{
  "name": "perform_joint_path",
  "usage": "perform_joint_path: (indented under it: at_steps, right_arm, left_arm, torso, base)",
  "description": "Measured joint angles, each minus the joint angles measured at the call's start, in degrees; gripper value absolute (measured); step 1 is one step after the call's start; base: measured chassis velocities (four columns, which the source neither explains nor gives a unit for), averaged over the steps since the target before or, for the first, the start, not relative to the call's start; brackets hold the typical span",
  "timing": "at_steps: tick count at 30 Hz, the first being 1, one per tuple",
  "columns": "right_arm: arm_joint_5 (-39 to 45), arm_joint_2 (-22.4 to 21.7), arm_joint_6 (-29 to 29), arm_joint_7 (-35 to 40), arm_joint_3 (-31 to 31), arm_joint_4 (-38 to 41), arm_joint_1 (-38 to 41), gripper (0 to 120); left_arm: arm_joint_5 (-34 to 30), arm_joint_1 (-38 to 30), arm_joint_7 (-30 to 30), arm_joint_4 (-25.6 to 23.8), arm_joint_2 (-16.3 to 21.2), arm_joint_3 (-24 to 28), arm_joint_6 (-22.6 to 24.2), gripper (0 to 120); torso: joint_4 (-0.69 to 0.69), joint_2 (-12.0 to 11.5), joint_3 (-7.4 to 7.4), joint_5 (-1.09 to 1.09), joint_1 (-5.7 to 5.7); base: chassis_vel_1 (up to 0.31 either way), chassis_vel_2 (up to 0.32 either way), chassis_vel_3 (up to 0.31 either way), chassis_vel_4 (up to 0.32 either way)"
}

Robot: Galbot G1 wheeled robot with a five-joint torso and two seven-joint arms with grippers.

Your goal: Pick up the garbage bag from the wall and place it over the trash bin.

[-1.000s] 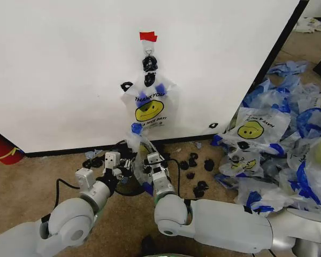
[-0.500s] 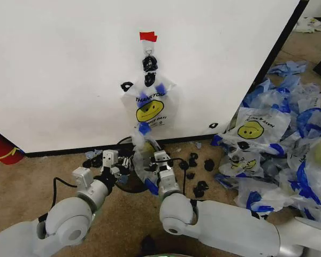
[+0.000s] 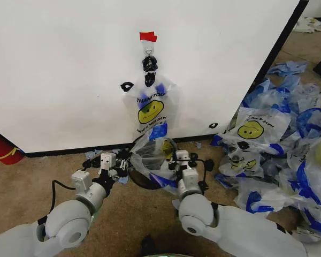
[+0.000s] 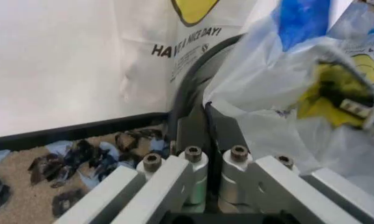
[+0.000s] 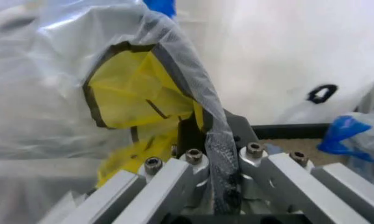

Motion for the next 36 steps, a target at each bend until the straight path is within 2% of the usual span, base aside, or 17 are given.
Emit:
perform_joint_path:
  at_steps: [20,36]
  right_arm:
    - [-0.5,-4.0,0.7,-1.7,8.3,2.9,-6.6,0]
    - [-1.0,-4.3,0.8,-2.0,9.6,3.2,-7.9,0]
  left_arm:
    - [1.6,1.3,-0.8,2.4,-0.6,-0.1,-1.1,0]
    - [2.9,2.5,-0.9,1.8,-1.3,-0.5,-1.6,0]
  torso:
    - [0.00,0.0,0.00,-0.01,0.00]
    - [0.00,0.0,0.00,-0.01,0.00]
  base:
    - [0.000,0.000,0.000,0.000]
    - [0.000,0.000,0.000,0.000]
